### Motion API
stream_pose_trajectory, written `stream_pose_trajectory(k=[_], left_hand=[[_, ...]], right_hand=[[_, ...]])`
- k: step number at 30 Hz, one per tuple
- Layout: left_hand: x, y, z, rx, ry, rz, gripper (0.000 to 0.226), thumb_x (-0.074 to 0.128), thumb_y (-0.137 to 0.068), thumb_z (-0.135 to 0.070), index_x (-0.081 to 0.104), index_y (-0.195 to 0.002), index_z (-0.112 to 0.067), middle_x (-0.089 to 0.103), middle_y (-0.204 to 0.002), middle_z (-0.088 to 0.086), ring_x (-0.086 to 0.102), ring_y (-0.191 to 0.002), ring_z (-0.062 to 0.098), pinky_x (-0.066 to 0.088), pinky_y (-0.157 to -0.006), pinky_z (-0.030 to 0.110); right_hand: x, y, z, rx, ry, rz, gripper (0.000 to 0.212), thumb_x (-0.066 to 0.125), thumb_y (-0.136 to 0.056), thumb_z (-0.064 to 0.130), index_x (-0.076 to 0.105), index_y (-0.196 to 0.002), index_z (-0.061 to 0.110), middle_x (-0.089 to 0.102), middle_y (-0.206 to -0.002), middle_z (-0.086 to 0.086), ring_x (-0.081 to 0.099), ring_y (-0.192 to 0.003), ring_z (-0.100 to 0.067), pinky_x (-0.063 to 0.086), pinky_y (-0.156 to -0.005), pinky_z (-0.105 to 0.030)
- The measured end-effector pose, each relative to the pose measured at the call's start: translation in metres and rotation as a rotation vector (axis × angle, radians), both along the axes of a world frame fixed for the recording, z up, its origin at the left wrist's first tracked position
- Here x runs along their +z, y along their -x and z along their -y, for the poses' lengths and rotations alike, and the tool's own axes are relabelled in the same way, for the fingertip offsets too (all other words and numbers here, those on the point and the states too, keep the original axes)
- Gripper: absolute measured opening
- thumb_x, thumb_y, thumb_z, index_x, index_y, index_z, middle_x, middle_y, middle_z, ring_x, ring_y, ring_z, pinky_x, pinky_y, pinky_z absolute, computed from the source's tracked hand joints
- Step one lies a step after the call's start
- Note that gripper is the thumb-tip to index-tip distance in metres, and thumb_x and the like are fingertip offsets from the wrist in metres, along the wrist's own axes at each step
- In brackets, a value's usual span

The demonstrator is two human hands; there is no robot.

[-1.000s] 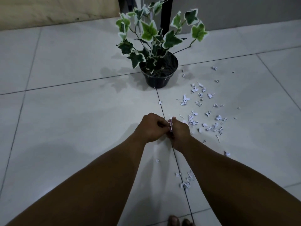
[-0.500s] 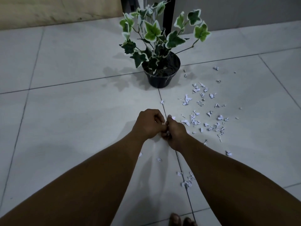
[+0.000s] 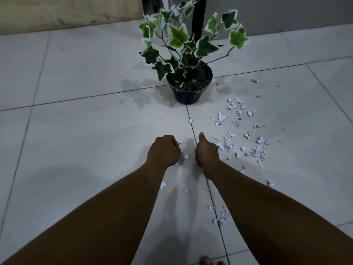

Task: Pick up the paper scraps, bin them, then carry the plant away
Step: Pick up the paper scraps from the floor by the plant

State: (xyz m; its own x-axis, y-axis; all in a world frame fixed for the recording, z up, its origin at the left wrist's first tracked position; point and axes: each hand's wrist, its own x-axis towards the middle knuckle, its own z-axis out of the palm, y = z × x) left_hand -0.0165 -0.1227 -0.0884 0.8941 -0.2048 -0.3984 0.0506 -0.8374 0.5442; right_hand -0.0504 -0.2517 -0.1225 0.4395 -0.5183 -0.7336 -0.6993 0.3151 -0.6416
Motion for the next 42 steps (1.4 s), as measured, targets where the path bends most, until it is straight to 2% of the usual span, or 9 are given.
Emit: stream_pose_trajectory(k=[3, 6, 9, 13, 19, 23, 27, 34, 42], left_hand=[[-0.007, 0.0, -0.001, -0.033, -0.046, 0.021, 0.025, 0.062, -0.078, -0.016, 0.067, -0.102, -0.018, 0.065, -0.109, 0.003, 0.063, -0.098, 0.024, 0.049, -0.077, 0.027], [-0.014, -0.004, -0.001, -0.095, -0.099, 0.025, 0.042, 0.064, -0.082, -0.02, 0.056, -0.123, -0.015, 0.052, -0.121, 0.01, 0.057, -0.109, 0.03, 0.05, -0.087, 0.036], [-0.019, -0.014, 0.0, -0.143, -0.111, 0.029, 0.051, 0.066, -0.083, -0.02, 0.049, -0.131, -0.014, 0.045, -0.127, 0.012, 0.055, -0.111, 0.032, 0.051, -0.092, 0.041], [-0.024, -0.023, 0.0, -0.172, -0.111, 0.046, 0.05, 0.067, -0.084, -0.018, 0.052, -0.131, -0.016, 0.044, -0.127, 0.012, 0.055, -0.11, 0.031, 0.052, -0.092, 0.039], [-0.025, -0.027, -0.003, -0.255, -0.093, 0.047, 0.052, 0.063, -0.084, -0.012, 0.055, -0.134, -0.021, 0.044, -0.126, 0.01, 0.055, -0.11, 0.029, 0.052, -0.091, 0.038], [-0.026, -0.024, -0.004, -0.266, -0.034, 0.049, 0.045, 0.059, -0.08, -0.001, 0.068, -0.118, -0.023, 0.049, -0.116, 0.009, 0.058, -0.104, 0.027, 0.052, -0.091, 0.036], [-0.025, -0.017, -0.003, -0.136, 0.058, 0.033, 0.043, 0.058, -0.078, 0.002, 0.059, -0.119, -0.014, 0.06, -0.116, 0.01, 0.059, -0.105, 0.027, 0.049, -0.09, 0.035], [-0.019, -0.005, -0.011, -0.005, 0.207, -0.071, 0.052, 0.059, -0.086, -0.005, 0.039, -0.133, -0.017, 0.069, -0.119, 0.003, 0.064, -0.102, 0.024, 0.043, -0.079, 0.027], [-0.015, -0.005, -0.022, 0.066, 0.118, 0.002, 0.045, 0.055, -0.087, -0.004, 0.046, -0.13, -0.012, 0.07, -0.106, 0.009, 0.064, -0.101, 0.026, 0.049, -0.083, 0.033]], right_hand=[[-0.003, -0.013, -0.002, 0.093, 0.167, 0.022, 0.058, 0.034, -0.096, 0.058, 0.058, -0.07, 0.011, 0.063, -0.073, -0.012, 0.06, -0.065, -0.028, 0.051, -0.066, -0.037], [-0.004, -0.025, 0.0, 0.285, 0.517, 0.1, 0.033, 0.035, -0.103, 0.028, 0.058, -0.104, 0.004, 0.066, -0.103, -0.017, 0.062, -0.099, -0.034, 0.041, -0.08, -0.032], [-0.006, -0.042, 0.004, 0.43, 0.699, 0.152, 0.012, 0.041, -0.1, 0.015, 0.045, -0.109, 0.011, 0.066, -0.098, -0.013, 0.064, -0.091, -0.032, 0.048, -0.076, -0.036], [-0.01, -0.065, 0.01, 0.676, 0.861, 0.117, 0.022, 0.042, -0.101, 0.023, 0.039, -0.121, 0.014, 0.065, -0.099, -0.016, 0.064, -0.091, -0.033, 0.053, -0.078, -0.043], [-0.019, -0.08, 0.018, 0.908, 0.926, 0.007, 0.027, 0.044, -0.098, 0.016, 0.042, -0.124, 0.009, 0.062, -0.109, -0.018, 0.062, -0.098, -0.035, 0.046, -0.073, -0.039], [-0.025, -0.057, 0.016, 1.203, 1.021, 0.165, 0.026, 0.049, -0.093, 0.006, 0.045, -0.119, 0.008, 0.057, -0.107, -0.018, 0.06, -0.096, -0.035, 0.042, -0.07, -0.036], [-0.028, -0.034, 0.018, 1.409, 0.963, 0.322, 0.033, 0.068, -0.083, 0.01, 0.047, -0.108, 0.006, 0.054, -0.102, -0.017, 0.057, -0.091, -0.036, 0.048, -0.073, -0.043], [-0.019, -0.019, -0.006, 1.208, 0.786, 0.282, 0.039, 0.066, -0.089, 0.024, 0.044, -0.114, 0.002, 0.058, -0.106, -0.021, 0.06, -0.094, -0.035, 0.044, -0.075, -0.038], [-0.017, -0.022, -0.016, 1.271, 0.928, 0.181, 0.02, 0.047, -0.101, 0.019, 0.05, -0.113, 0.004, 0.059, -0.112, -0.019, 0.058, -0.106, -0.037, 0.044, -0.08, -0.04]])
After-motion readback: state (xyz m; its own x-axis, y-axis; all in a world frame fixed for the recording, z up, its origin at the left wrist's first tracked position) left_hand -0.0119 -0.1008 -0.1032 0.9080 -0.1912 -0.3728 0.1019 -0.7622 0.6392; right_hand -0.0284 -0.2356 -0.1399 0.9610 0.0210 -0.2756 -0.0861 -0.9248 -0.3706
